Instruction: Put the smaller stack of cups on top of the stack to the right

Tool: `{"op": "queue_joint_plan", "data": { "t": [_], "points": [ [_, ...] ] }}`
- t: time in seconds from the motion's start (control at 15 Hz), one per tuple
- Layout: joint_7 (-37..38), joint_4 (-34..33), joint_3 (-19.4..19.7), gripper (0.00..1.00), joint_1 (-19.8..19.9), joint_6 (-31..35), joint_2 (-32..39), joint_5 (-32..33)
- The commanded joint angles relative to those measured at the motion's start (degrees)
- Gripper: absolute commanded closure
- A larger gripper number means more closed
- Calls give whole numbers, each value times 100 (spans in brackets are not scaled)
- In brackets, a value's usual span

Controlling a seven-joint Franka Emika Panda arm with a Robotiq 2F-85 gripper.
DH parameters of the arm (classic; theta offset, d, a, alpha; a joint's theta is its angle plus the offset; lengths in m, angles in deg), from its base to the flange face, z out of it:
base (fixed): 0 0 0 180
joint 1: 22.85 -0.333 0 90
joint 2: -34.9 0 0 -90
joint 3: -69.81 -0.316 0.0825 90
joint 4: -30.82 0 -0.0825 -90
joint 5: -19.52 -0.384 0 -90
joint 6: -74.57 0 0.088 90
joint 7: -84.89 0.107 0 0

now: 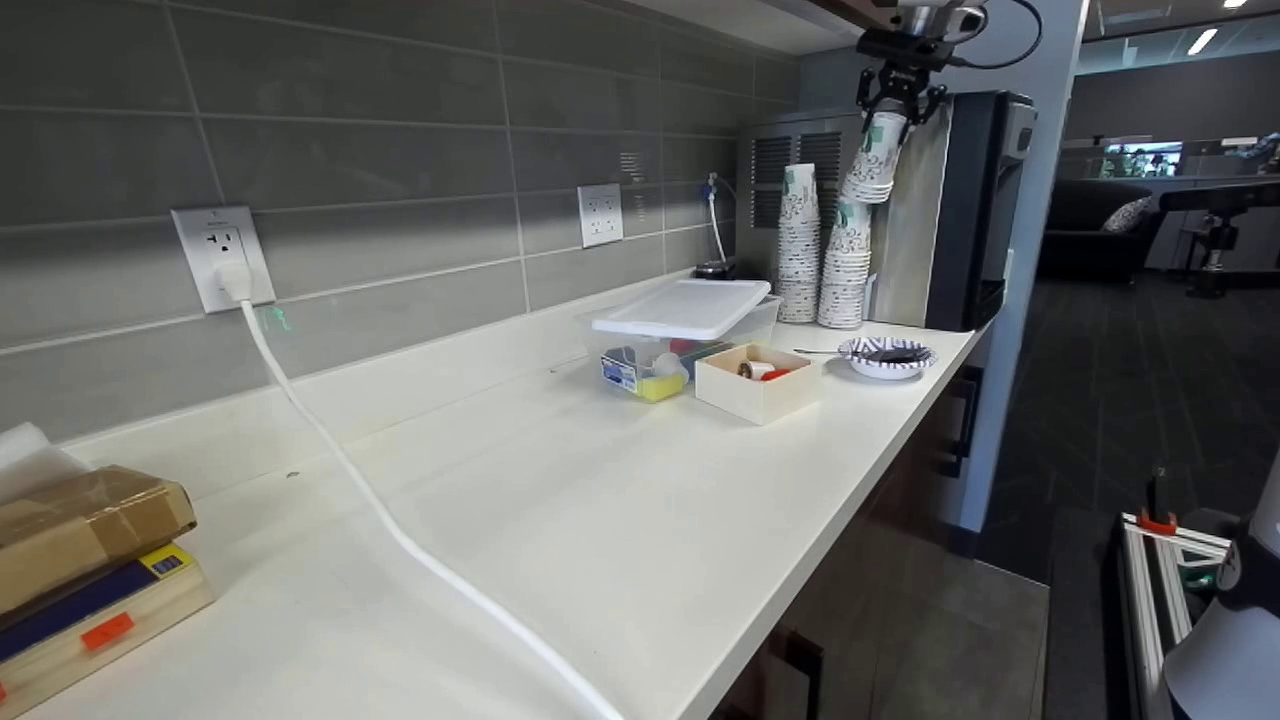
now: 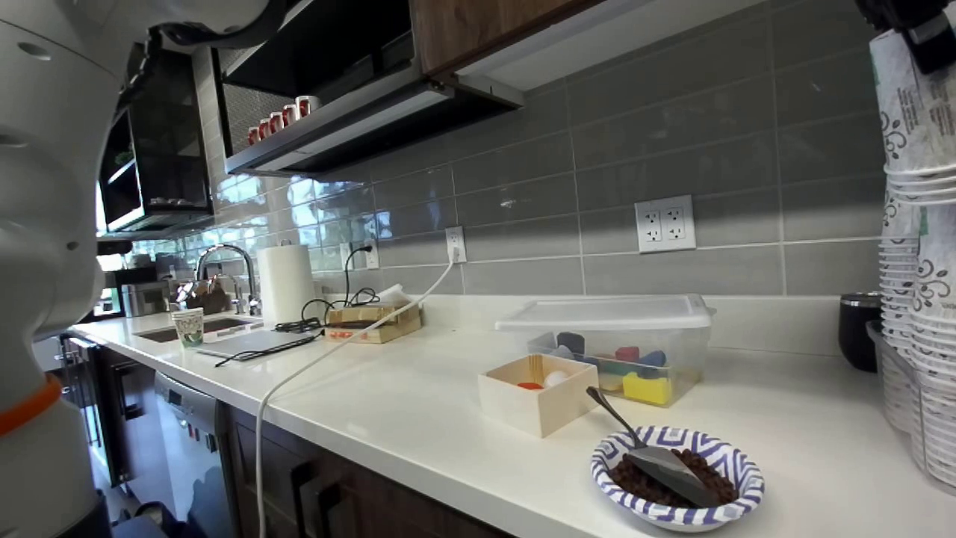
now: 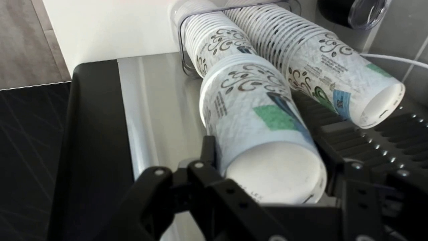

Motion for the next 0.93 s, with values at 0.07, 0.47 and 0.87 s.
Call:
{"op": "queue_joint_plan", "data": {
  "t": [0.07, 0.47, 0.87],
  "points": [
    [109, -467, -131, 55, 156, 113, 358, -252],
    [89, -671, -267, 55, 241, 219, 588, -335],
    [115, -794, -319, 55, 348, 123, 794, -291]
  ]
}}
